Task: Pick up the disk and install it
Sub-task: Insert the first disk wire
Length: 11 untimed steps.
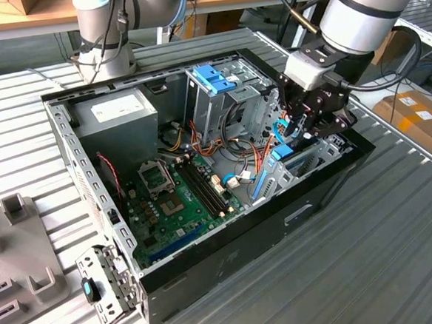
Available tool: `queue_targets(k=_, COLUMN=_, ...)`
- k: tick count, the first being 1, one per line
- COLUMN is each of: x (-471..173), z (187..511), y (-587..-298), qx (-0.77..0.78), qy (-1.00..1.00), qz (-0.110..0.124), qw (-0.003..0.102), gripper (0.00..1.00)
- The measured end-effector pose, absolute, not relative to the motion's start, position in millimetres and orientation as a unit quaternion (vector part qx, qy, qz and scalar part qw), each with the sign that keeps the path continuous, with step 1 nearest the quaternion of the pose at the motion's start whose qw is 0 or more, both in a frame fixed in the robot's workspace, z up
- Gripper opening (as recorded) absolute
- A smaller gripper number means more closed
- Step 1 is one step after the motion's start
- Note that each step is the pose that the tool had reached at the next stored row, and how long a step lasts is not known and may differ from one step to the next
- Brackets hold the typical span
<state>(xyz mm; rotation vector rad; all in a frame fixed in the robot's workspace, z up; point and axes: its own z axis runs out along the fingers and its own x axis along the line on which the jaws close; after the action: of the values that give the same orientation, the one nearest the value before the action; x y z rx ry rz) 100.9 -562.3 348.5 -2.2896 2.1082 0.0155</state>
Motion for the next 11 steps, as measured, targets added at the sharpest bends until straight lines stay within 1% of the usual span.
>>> queue_targets(k=4, x=101.0, z=348.9, y=-562.4, qx=-0.736, qy=0.677, qz=0.005, qw=0.014, gripper=0.3)
queue_targets(k=11, x=124.1, z=352.9, y=-562.1, qx=-0.73, qy=0.683, qz=0.005, qw=0.014, gripper=0.3)
